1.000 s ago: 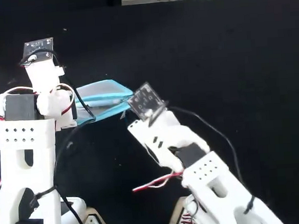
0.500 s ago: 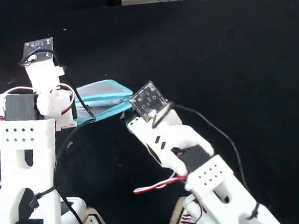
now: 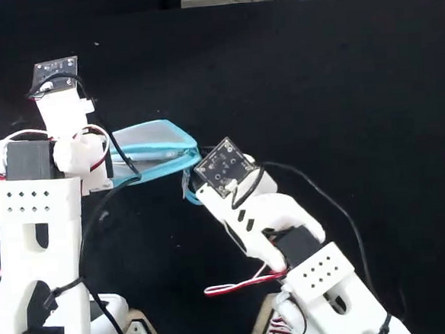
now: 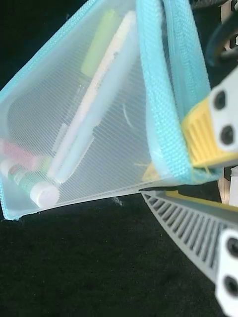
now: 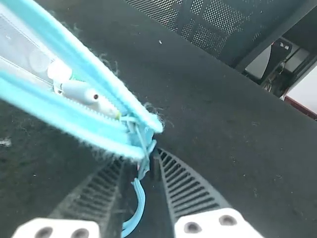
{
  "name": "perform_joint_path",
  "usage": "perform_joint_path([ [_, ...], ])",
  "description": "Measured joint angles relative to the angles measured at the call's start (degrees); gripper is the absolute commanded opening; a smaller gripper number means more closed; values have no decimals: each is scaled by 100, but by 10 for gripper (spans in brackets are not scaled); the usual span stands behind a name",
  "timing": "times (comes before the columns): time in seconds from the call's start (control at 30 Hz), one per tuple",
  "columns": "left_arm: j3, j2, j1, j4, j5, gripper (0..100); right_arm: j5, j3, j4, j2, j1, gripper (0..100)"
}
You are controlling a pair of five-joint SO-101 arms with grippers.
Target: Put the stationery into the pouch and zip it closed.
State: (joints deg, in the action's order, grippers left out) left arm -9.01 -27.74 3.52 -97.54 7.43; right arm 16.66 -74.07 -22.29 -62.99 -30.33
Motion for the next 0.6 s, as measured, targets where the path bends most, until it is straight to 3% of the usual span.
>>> perform_joint_path([
  [0.07, 0, 0, 0, 0, 0, 30, 26, 0, -53, 0, 0, 234],
  [0.23, -9, 0, -9, 0, 0, 30, 26, 0, -273, 0, -26, 180],
  [0.6, -9, 0, -9, 0, 0, 30, 26, -18, 70, 0, -26, 173],
])
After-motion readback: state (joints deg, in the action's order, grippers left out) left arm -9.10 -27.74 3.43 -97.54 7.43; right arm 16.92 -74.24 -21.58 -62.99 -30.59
